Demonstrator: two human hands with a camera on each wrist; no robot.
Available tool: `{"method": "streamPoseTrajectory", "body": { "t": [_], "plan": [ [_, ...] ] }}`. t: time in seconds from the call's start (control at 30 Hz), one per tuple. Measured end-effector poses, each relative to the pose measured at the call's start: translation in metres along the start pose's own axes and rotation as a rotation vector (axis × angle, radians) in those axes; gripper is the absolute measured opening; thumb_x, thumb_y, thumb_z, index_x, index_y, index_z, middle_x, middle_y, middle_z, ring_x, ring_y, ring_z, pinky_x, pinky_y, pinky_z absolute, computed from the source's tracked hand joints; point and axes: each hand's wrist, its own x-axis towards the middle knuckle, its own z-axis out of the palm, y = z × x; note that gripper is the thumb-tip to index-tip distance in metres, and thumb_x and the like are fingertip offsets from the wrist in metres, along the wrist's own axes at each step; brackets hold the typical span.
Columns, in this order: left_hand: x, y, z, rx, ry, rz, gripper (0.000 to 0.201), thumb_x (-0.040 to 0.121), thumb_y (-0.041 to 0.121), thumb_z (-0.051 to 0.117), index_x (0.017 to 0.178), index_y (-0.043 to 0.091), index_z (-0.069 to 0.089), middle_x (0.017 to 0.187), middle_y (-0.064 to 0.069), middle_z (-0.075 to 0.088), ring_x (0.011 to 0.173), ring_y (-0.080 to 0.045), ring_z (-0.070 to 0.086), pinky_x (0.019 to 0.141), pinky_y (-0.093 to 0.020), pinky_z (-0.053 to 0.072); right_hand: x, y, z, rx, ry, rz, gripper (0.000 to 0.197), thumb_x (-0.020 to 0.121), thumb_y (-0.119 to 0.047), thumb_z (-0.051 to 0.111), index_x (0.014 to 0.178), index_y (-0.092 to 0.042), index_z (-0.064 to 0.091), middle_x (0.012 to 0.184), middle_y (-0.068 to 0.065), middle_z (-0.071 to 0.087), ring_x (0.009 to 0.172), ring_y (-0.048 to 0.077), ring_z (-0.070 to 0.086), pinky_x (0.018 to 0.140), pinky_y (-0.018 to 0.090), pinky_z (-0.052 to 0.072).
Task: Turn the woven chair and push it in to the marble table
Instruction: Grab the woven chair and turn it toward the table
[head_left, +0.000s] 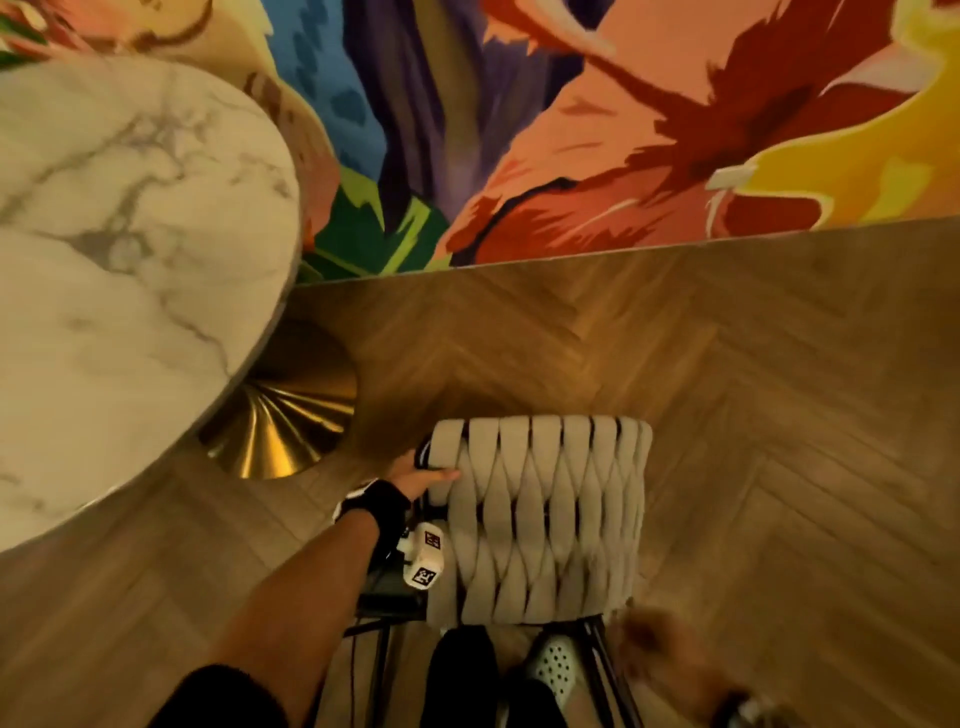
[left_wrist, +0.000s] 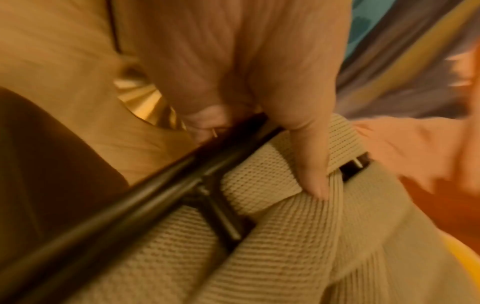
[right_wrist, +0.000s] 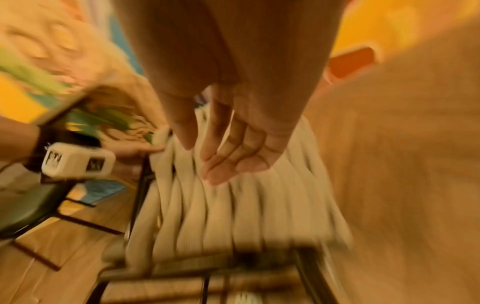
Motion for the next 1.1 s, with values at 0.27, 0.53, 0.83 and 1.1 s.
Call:
{"method": "streamPoseTrajectory", "body": {
  "t": [0.27,0.53,0.83,1.1],
  "plan": [
    [-0.105,-0.015,0.006,0.095,-0.258,0.092,0.039,0.070,0.006,0.082,0.097,0.029,0.067,0.089,0.013,0.073,0.084,0.010,0.067,0.076,-0.013,0.055,0.139,-0.152,-0.056,-0.929,-0.328,0.102,0.123,0.035,-0.078,0.074,0.135,-0.013,0.044,0.133,0.009,0.054,0.115,0.031,0.053,0.098,0.043,0.045],
    [-0.177,0.040,-0.027,0.214,-0.273,0.365,0.035,0.062,0.032,0.077,0.094,0.038,0.067,0.094,0.025,0.074,0.093,0.006,0.068,0.082,-0.012,0.054,0.057,-0.209,-0.068,-0.889,-0.260,-0.007,0.071,0.037,-0.084,0.067,0.062,-0.019,0.053,0.063,-0.001,0.054,0.060,0.017,0.051,0.056,0.039,0.042],
    [-0.201,0.085,-0.054,0.586,-0.272,0.657,0.024,0.073,0.031,0.073,0.089,0.013,0.067,0.084,0.006,0.073,0.077,-0.001,0.068,0.073,-0.024,0.057,-0.042,-0.241,-0.095,-0.880,-0.004,-0.205,0.057,0.057,-0.071,0.069,0.093,-0.026,0.065,0.085,-0.004,0.067,0.077,0.012,0.059,0.064,0.028,0.048],
    [-0.176,0.035,0.008,0.939,-0.309,0.342,0.030,0.080,0.013,0.062,0.110,0.007,0.064,0.111,-0.015,0.070,0.103,-0.031,0.064,0.090,-0.040,0.053,-0.023,-0.120,-0.036,-0.834,0.095,0.032,0.038,0.062,-0.043,0.073,0.085,-0.020,0.054,0.091,0.005,0.056,0.093,0.029,0.057,0.077,0.036,0.046]
  ]
}}
